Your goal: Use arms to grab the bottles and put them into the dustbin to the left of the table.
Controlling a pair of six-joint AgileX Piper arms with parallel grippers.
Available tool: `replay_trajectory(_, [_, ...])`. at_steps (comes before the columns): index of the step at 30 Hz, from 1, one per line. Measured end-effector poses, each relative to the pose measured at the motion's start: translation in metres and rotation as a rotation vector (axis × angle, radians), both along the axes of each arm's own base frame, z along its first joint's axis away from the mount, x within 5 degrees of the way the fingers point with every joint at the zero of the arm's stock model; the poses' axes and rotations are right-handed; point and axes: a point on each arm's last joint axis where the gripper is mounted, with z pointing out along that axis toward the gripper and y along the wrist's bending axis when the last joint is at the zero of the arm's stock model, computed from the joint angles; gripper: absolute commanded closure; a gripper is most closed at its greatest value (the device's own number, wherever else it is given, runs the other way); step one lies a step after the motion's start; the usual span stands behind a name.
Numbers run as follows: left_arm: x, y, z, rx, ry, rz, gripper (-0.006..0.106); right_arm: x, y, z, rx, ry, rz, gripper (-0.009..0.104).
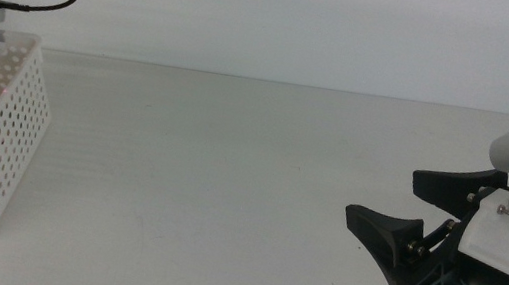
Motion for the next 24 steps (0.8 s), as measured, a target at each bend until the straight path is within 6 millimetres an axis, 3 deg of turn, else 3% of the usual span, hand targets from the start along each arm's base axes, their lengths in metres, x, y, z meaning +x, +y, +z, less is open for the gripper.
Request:
replay_trajectory(6, [0.002,0.002,0.000,0.025,-0.016,-0.005,0.012,0.000,0.000,0.000,0.000,0.000,0.000,0.018])
replay_trajectory(15, [0.005,-0.007,0.019,0.040,-0.013,0.015,0.011,0.000,0.000,0.000,0.000,0.001,0.000,0.018])
replay_trajectory(20, [0.005,-0.032,0.052,0.045,-0.104,0.026,0.012,0.000,0.000,0.000,0.000,0.001,0.000,0.018])
replay_trajectory(24, [-0.008,-0.056,0.088,0.029,-0.190,0.009,0.012,0.000,0.000,0.000,0.000,0.001,0.000,0.018])
